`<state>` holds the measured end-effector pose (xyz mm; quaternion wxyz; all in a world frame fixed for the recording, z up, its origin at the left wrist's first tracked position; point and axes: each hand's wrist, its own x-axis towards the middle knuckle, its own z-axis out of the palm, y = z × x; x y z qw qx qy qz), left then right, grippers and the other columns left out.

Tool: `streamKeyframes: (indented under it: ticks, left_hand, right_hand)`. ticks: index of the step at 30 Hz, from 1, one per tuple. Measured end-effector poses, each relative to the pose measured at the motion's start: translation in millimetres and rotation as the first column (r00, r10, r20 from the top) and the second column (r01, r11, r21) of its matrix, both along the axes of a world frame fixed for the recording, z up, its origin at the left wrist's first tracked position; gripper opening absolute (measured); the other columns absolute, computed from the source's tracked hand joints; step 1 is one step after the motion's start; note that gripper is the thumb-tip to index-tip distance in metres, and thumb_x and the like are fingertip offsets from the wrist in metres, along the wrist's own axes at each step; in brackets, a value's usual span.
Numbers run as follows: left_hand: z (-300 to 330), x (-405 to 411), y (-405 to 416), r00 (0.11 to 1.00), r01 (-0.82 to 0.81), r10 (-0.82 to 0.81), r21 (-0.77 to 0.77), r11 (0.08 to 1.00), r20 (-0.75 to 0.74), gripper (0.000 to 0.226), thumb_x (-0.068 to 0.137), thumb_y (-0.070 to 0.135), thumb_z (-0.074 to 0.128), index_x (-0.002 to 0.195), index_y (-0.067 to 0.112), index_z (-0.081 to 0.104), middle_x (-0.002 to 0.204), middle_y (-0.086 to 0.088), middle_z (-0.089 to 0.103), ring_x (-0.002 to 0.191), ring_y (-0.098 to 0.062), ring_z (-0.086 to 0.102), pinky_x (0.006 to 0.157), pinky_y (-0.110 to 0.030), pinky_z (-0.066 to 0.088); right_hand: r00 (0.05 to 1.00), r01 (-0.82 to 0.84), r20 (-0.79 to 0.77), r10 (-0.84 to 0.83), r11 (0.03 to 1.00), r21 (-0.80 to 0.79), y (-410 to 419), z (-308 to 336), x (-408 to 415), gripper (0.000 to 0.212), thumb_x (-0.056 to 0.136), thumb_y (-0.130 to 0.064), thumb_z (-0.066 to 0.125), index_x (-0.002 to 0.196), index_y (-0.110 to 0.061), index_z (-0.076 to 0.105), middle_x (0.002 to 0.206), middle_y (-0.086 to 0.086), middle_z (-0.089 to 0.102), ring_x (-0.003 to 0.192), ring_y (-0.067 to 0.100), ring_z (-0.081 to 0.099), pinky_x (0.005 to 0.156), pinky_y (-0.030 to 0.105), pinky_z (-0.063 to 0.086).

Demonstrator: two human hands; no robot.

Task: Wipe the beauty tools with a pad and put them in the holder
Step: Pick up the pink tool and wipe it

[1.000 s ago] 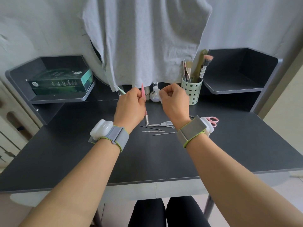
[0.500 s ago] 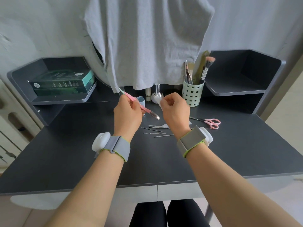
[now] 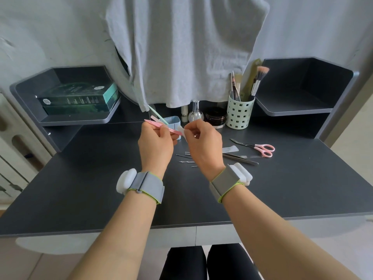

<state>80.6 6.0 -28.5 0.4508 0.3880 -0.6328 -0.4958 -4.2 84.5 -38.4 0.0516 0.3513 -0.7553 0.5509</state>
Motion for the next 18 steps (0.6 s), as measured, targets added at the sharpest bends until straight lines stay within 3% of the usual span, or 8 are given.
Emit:
streamKeyframes:
  ticks: [10, 18]
  left_hand:
    - [1.9, 5.8, 2.3, 0.994, 0.031, -0.02, 0.103, 0.994, -0.108, 0.011, 0.098, 0.013, 0.05, 0.109, 0.012, 0.052, 0.109, -0.011, 0.071, 0.078, -0.021, 0.077, 0.075, -0.041, 0.064]
    - [6.0, 7.8, 5.9, 0.994, 0.036, -0.024, 0.111, 0.993, -0.107, 0.012, 0.102, 0.014, 0.049, 0.112, 0.01, 0.051, 0.113, -0.012, 0.07, 0.079, -0.018, 0.077, 0.075, -0.038, 0.064]
  right_hand:
    - [0.982, 0.05, -0.185, -0.048, 0.999, 0.01, -2.7, -10.5, -7.7, 0.007, 0.09, -0.014, 0.065, 0.085, -0.014, 0.07, 0.079, -0.008, 0.055, 0.083, 0.023, 0.056, 0.068, 0.032, 0.041]
    - [0.988, 0.078, -0.139, -0.071, 0.996, 0.045, -0.5, -9.8, -20.9, 0.008, 0.09, -0.016, 0.065, 0.083, -0.016, 0.069, 0.079, -0.009, 0.055, 0.084, 0.022, 0.056, 0.069, 0.028, 0.037]
